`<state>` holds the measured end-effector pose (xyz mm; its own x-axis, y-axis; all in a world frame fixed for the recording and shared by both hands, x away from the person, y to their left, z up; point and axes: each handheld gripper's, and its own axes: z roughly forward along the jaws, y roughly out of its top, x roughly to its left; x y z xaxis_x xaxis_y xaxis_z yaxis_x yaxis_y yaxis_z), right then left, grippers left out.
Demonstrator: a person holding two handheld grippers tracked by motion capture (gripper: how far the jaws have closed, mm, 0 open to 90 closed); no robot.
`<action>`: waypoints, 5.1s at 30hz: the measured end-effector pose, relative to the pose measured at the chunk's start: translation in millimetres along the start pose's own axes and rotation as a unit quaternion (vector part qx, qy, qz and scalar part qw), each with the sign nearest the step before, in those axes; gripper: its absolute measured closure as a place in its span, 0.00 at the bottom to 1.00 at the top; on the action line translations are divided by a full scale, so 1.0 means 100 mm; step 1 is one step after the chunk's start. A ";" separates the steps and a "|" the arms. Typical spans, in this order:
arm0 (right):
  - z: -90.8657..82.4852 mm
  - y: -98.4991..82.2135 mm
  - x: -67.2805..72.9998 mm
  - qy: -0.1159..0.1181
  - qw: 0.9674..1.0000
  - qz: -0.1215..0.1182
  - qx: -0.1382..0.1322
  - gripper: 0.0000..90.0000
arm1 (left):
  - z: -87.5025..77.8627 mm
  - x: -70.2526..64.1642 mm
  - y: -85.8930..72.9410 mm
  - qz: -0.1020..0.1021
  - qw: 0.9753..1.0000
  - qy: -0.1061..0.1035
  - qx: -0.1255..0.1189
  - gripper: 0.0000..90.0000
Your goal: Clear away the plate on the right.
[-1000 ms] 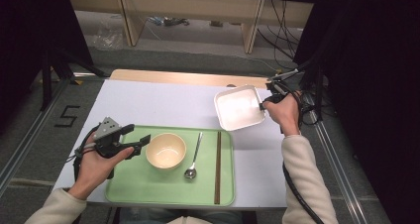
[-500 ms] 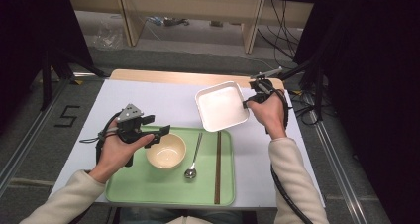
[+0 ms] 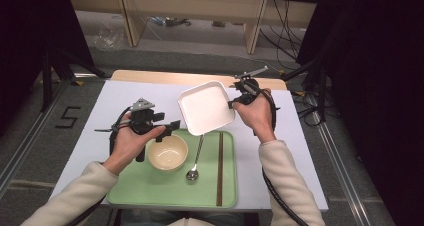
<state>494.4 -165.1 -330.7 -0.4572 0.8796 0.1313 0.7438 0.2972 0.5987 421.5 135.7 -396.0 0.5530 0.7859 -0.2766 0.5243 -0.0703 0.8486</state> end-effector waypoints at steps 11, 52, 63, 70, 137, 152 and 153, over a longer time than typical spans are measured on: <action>0.00 0.09 0.24 0.012 1.000 -0.015 -0.006 1.00 | 0.14 0.04 0.05 -0.026 1.000 0.007 0.010 0.34; 0.07 0.06 0.74 -0.017 0.997 -0.034 -0.062 1.00 | -0.16 0.31 0.30 -0.112 0.986 0.064 -0.101 0.95; 0.14 0.02 0.85 0.026 0.996 -0.043 -0.075 0.87 | -0.31 0.36 0.40 -0.025 0.989 0.104 -0.099 0.98; -0.09 0.00 0.90 0.034 0.987 -0.080 -0.131 0.66 | -0.40 0.54 0.35 -0.034 0.989 0.118 -0.083 0.98; -0.24 -0.28 -0.16 -0.024 0.989 0.010 -0.148 0.58 | -0.92 1.29 -0.39 -0.113 0.969 0.166 0.141 0.98; -0.26 -0.28 -0.20 -0.030 0.988 0.022 -0.148 0.58 | -0.76 1.20 -0.41 -0.125 0.967 0.150 0.165 0.98; -0.26 -0.28 -0.21 -0.029 0.988 0.018 -0.150 0.58 | -0.76 1.20 -0.42 -0.126 0.967 0.148 0.167 0.98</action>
<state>470.7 -201.4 -329.8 -0.3981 0.9099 0.1171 0.5772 0.1492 0.8029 416.9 279.7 -430.3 0.1962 0.9418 -0.2728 0.8251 -0.0083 0.5649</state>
